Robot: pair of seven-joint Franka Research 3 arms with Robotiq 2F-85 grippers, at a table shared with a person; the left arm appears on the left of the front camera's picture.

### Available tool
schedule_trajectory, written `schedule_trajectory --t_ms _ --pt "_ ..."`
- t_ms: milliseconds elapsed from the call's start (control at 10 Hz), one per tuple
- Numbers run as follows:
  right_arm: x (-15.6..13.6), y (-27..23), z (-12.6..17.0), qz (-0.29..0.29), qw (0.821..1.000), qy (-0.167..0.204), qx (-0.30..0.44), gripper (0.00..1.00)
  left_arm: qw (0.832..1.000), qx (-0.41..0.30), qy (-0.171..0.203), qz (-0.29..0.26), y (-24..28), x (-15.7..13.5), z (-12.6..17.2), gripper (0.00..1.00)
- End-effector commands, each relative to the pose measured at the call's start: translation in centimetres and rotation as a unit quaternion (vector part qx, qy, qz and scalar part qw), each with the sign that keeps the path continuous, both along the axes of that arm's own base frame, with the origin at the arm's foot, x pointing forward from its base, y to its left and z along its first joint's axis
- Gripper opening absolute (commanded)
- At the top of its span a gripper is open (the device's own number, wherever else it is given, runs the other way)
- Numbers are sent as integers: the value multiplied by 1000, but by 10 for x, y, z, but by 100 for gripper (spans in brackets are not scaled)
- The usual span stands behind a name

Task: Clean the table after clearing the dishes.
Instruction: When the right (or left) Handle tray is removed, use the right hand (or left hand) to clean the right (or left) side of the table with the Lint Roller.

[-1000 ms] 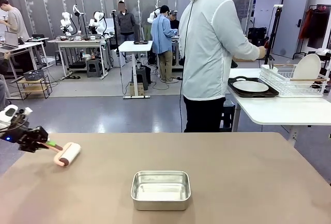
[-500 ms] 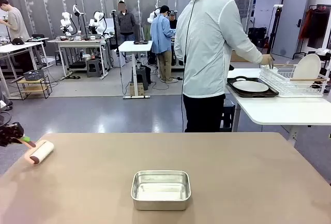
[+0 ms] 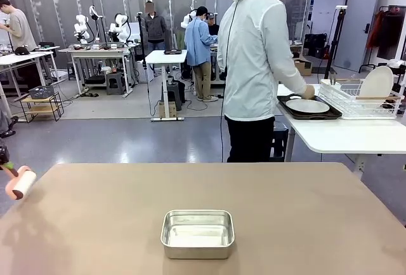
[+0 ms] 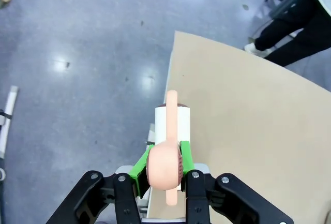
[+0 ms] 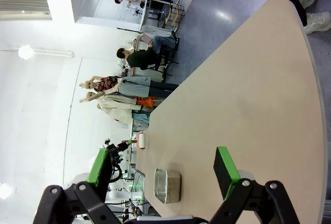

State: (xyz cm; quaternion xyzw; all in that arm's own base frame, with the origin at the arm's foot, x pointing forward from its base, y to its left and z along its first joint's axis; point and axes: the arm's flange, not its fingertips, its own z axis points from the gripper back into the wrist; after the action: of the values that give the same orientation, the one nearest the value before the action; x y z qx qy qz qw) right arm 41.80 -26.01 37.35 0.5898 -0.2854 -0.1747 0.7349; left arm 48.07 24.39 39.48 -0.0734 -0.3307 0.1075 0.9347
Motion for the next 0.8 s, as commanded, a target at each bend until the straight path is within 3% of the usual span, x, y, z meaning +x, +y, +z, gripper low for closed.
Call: schedule_trajectory --t_ms 0,200,400,500,600,700 --pt "-2 2 2 7 1000 -3 -3 100 999 37 -8 13 -17 -22 34 23" --pt "-2 2 2 7 1000 -3 -3 100 999 23 -46 -6 -42 -51 85 23" --pt "-2 2 2 7 1000 -3 -3 100 996 58 -73 4 -64 -77 125 23" --pt "-2 2 2 7 1000 -3 -3 100 995 50 -83 8 -71 -82 130 23" --pt "-2 2 2 7 1000 -3 -3 100 997 45 -69 -11 -51 -58 105 23" --pt "-2 2 2 7 1000 -3 -3 100 997 45 -69 -11 -51 -58 105 23"
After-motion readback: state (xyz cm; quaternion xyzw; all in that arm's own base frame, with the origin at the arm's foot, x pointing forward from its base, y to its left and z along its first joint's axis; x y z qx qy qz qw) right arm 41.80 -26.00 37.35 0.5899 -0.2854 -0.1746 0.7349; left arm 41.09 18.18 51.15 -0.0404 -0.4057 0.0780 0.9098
